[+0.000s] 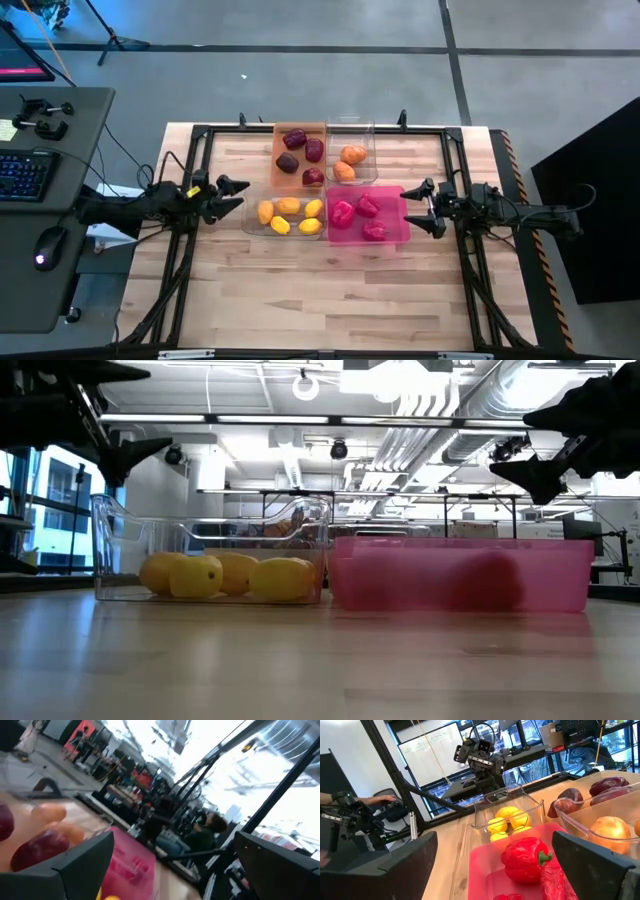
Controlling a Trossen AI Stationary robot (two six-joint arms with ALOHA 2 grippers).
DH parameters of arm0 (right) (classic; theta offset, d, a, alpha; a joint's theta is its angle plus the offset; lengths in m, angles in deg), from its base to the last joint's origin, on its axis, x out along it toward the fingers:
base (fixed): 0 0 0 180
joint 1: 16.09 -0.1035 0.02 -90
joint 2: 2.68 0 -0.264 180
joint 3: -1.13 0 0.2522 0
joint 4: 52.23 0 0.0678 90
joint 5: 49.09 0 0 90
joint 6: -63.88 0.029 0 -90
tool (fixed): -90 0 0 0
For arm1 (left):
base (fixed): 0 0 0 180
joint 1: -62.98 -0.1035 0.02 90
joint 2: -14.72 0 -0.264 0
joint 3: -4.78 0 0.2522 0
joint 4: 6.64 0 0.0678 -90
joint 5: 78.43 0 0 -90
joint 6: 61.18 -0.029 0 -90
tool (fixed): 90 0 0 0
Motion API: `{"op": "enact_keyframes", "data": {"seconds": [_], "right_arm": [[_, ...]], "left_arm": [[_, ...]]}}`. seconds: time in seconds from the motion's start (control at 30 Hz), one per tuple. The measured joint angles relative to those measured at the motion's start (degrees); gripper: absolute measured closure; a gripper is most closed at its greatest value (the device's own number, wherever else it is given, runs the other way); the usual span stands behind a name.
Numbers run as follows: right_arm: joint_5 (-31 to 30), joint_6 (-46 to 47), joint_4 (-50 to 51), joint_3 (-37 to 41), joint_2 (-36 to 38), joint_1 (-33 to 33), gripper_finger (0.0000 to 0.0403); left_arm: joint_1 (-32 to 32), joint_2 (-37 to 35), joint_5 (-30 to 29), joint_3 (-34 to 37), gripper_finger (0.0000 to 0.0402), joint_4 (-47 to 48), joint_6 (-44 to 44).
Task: Sort produce into baskets
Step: Return to Home Position
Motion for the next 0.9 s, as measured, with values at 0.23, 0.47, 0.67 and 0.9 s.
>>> {"op": "enact_keyframes", "data": {"seconds": [0.23, 0.47, 0.67, 0.9], "right_arm": [[0.0, 0.0, 0.0, 0.0, 0.0, 0.0, 0.002], [0.0, 0.0, 0.0, 0.0, 0.0, 0.0, 0.002], [0.0, 0.0, 0.0, 0.0, 0.0, 0.0, 0.002], [0.0, 0.0, 0.0, 0.0, 0.0, 0.0, 0.002]], "left_arm": [[1.0, 0.0, 0.9, 0.0, 0.0002, 1.2, -1.6], [2.4, 0.0, 2.0, 0.0, 0.0002, 10.1, -16.3], [3.4, 0.0, 2.5, 0.0, 0.0002, 10.2, -26.2], [4.1, 0.0, 2.7, 0.0, 0.0002, 10.3, -28.6]]}}
